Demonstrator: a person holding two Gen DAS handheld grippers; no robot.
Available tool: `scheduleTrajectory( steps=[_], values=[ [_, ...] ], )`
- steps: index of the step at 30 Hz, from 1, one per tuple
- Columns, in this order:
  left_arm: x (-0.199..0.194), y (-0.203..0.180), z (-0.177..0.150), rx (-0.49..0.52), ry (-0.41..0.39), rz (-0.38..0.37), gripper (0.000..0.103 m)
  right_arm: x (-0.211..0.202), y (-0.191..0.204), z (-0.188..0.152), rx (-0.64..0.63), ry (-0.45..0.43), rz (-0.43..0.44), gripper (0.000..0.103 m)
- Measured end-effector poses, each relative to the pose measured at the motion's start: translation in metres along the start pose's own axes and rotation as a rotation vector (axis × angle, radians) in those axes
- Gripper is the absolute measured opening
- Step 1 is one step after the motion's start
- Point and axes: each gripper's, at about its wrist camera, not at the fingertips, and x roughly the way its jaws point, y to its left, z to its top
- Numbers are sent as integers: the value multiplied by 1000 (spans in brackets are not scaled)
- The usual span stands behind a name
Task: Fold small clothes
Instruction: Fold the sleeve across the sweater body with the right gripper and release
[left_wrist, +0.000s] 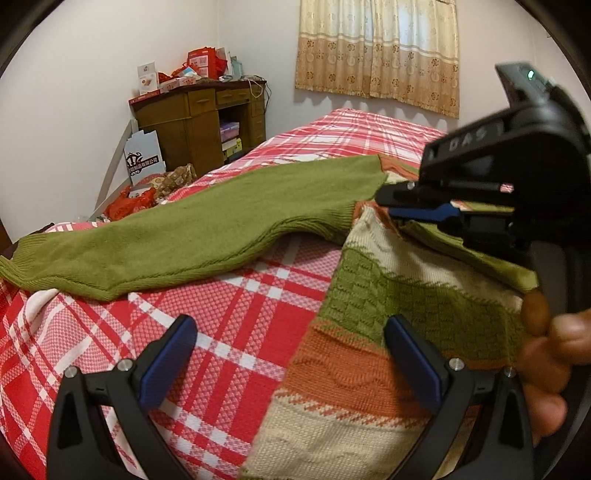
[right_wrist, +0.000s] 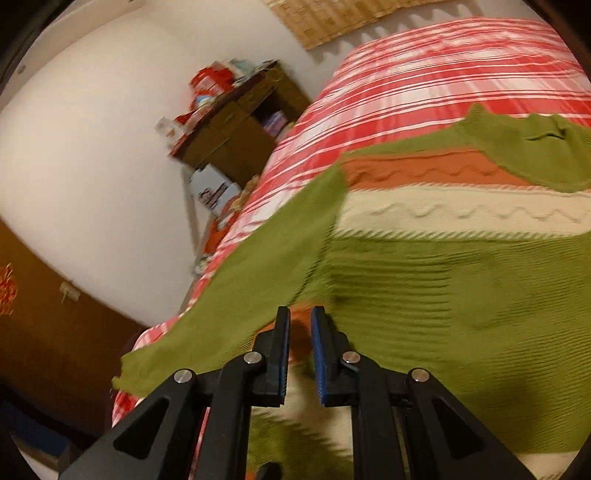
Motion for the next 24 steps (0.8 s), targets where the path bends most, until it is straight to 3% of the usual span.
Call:
scheduleTrajectory(
  steps=[2,4,5,6,7,8,10,13,16,17,18,19,20,21,24],
  values=[
    [0,0,0,1,0,1,103,-20,7,2,-47,-60,-15,12],
    [0,0,-1,1,0,1,103,-41,9,2,-84,-120,-92,12],
    [0,0,-1,1,-1,1,103,-48,8,3,-95,-137,-135,21],
    [0,0,-1,1,-1,2,103,-55,6,3,-106,-149,-186,48],
    [0,0,0,1,-2,3,103,-59,4,2,-117,-153,-221,67],
    [0,0,0,1,-2,4,103,-61,2,1,-125,-158,-228,80],
    [0,0,0,0,-3,2,103,-59,2,0,-138,-132,-220,80],
    [0,0,0,1,-3,3,103,-35,6,-3,-166,-26,-171,79],
    [0,0,0,0,-3,2,103,-7,15,-17,-263,43,-233,75],
    [0,-1,0,2,-2,4,103,1,17,-19,-307,46,-279,67],
    [-1,-1,-1,2,-2,5,103,3,19,-21,-356,32,-344,44],
    [-1,0,-1,2,-2,5,103,3,19,-21,-376,23,-391,31],
    [-1,0,-1,-1,-3,1,103,-1,15,-17,-340,21,-363,25],
    [-1,-1,-1,-1,-5,1,103,-6,7,-12,-271,20,-320,12],
    [-1,0,-1,-1,-6,1,103,-16,-4,0,-152,-3,-266,8]
  ],
)
